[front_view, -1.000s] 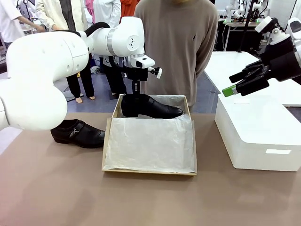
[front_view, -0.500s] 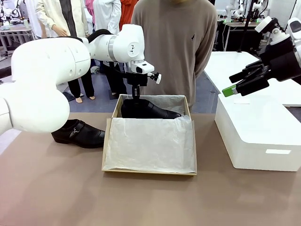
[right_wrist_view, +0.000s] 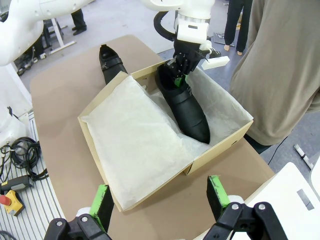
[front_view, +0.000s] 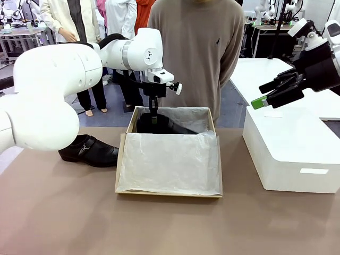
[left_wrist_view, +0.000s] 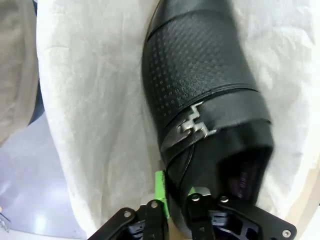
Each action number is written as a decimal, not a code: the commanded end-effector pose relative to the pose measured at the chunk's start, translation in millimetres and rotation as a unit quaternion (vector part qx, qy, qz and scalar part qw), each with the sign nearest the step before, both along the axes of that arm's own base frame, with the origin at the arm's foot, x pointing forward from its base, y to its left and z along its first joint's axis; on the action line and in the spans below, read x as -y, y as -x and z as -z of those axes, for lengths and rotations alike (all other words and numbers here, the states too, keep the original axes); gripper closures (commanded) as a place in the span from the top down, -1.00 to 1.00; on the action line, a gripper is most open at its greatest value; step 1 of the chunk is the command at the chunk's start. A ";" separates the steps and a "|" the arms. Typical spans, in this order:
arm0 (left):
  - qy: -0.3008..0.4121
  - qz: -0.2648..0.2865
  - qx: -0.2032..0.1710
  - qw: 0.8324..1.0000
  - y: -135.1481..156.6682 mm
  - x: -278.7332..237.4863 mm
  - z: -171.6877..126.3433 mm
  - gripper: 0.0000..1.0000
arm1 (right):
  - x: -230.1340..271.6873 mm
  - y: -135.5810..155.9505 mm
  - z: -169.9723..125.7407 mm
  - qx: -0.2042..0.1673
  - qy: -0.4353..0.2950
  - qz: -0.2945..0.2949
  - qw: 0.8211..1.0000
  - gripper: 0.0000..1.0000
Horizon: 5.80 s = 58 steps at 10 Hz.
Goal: Pack the shoes into the box.
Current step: Place one shoe of the Shoes into the Shoes Box, then place the other shoe of the Shoes into the Shoes Box.
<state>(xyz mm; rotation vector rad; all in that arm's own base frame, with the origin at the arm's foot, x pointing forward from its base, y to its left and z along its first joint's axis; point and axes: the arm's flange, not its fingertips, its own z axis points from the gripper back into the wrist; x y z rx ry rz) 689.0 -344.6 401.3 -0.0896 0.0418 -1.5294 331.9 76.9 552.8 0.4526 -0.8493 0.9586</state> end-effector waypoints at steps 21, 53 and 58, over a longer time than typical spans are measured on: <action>-0.050 0.010 0.004 0.999 37.4 -20.9 -67.8 1.00 | -0.1 -1.8 -0.1 0.005 -0.006 -0.007 1.000 1.00; -0.030 0.002 0.064 0.998 117.7 -272.7 -76.0 1.00 | -0.1 -1.8 -0.1 0.005 -0.006 -0.007 1.000 1.00; -0.022 -0.012 0.067 0.997 126.3 -274.6 -37.3 1.00 | -0.1 -1.8 -0.1 0.005 -0.006 -0.007 1.000 1.00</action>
